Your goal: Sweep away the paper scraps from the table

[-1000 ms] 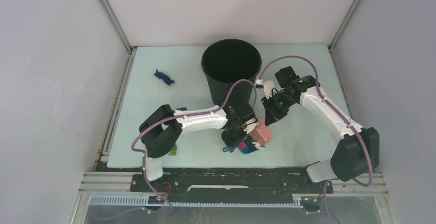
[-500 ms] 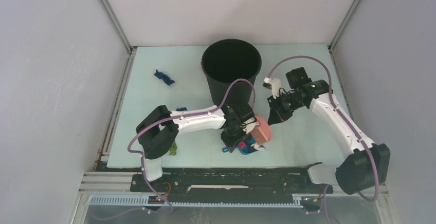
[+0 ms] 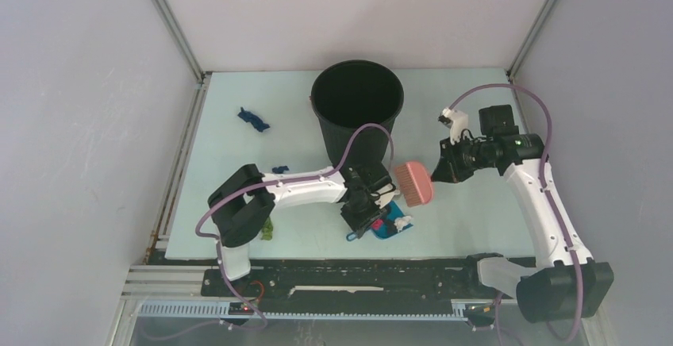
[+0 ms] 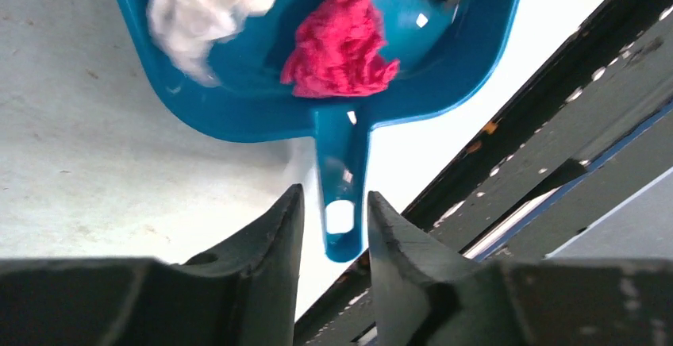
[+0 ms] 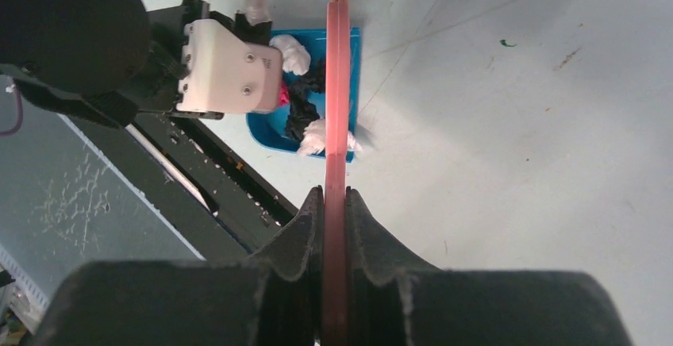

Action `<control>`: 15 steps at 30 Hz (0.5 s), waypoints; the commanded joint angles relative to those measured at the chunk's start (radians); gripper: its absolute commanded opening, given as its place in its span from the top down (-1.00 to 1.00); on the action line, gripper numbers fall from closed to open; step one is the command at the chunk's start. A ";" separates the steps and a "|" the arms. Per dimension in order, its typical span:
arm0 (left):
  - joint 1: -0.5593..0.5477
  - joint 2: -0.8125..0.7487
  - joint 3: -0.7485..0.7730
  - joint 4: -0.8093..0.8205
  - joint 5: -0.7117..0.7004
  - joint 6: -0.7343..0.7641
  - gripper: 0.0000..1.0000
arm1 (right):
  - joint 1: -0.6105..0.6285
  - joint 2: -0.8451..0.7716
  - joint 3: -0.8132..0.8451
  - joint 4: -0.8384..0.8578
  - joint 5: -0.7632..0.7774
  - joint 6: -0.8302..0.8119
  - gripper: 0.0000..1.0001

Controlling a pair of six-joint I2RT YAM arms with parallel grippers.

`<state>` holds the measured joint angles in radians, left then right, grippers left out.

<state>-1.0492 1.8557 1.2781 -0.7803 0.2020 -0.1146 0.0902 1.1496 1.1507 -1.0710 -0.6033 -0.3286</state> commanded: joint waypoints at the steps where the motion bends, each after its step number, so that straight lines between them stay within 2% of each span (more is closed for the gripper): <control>1: -0.015 -0.113 -0.056 0.043 -0.039 0.010 0.10 | -0.004 -0.030 -0.004 0.032 0.023 0.026 1.00; 5: -0.039 -0.167 -0.131 0.078 -0.075 0.015 -0.10 | 0.002 -0.036 -0.005 0.007 0.033 0.009 1.00; 11: -0.071 -0.160 -0.157 0.109 -0.128 0.003 -0.08 | 0.005 -0.051 -0.029 0.013 0.020 0.001 1.00; 15: -0.104 -0.175 -0.195 0.162 -0.177 0.001 -0.06 | 0.017 -0.068 -0.058 0.013 0.099 -0.005 1.00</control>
<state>-1.1255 1.7245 1.1130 -0.6926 0.0853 -0.1127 0.0940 1.1252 1.1088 -1.0653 -0.5629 -0.3286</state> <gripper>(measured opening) 0.534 0.149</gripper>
